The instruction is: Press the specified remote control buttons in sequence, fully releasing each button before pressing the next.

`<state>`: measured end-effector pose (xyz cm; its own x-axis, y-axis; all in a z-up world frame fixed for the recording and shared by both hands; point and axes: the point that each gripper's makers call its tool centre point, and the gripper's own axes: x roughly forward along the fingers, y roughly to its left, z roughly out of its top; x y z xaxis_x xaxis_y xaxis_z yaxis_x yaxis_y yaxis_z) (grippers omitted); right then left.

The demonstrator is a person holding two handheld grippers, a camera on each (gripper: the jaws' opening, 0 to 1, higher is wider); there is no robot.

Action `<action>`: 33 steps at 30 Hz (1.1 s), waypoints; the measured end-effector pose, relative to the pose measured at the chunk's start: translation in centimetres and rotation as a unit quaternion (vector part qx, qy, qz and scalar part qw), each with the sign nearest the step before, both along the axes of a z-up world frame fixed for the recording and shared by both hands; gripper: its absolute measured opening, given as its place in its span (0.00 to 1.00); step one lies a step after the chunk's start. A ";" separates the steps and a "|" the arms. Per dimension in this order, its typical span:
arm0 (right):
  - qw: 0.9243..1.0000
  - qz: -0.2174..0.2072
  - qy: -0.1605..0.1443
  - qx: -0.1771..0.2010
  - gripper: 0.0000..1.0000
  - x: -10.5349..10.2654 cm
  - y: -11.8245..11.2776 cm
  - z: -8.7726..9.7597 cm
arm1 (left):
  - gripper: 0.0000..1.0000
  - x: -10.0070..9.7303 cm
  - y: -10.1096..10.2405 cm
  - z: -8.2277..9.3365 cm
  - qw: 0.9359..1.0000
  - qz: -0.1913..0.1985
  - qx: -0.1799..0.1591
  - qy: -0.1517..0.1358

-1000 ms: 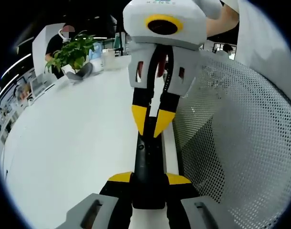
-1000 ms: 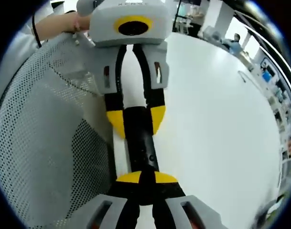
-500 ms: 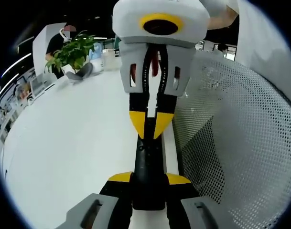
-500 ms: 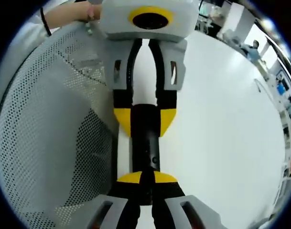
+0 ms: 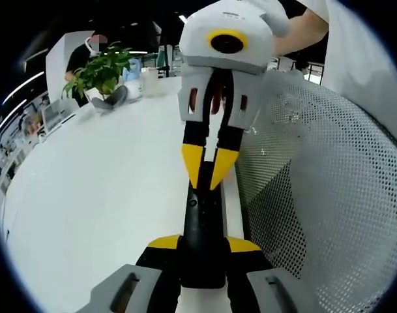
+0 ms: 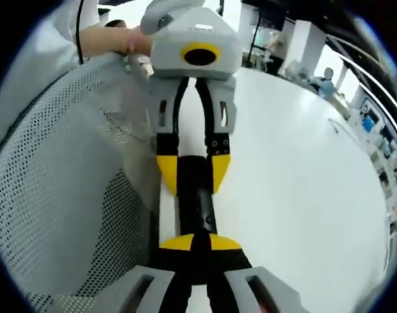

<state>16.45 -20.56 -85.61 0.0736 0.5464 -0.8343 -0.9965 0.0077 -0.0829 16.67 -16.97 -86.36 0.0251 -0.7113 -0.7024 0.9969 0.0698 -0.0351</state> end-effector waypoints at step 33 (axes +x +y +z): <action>0.997 -0.037 0.002 -0.065 0.02 0.2 0.2 -0.2 | 0.25 0.0 0.1 0.0 1.000 0.004 -0.002 0.006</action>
<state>16.69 -20.34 -85.79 0.1059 0.4260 -0.8985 -0.9940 0.0705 -0.0837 16.64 -16.86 -86.34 0.0223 -0.7135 -0.7003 0.9960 0.0767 -0.0464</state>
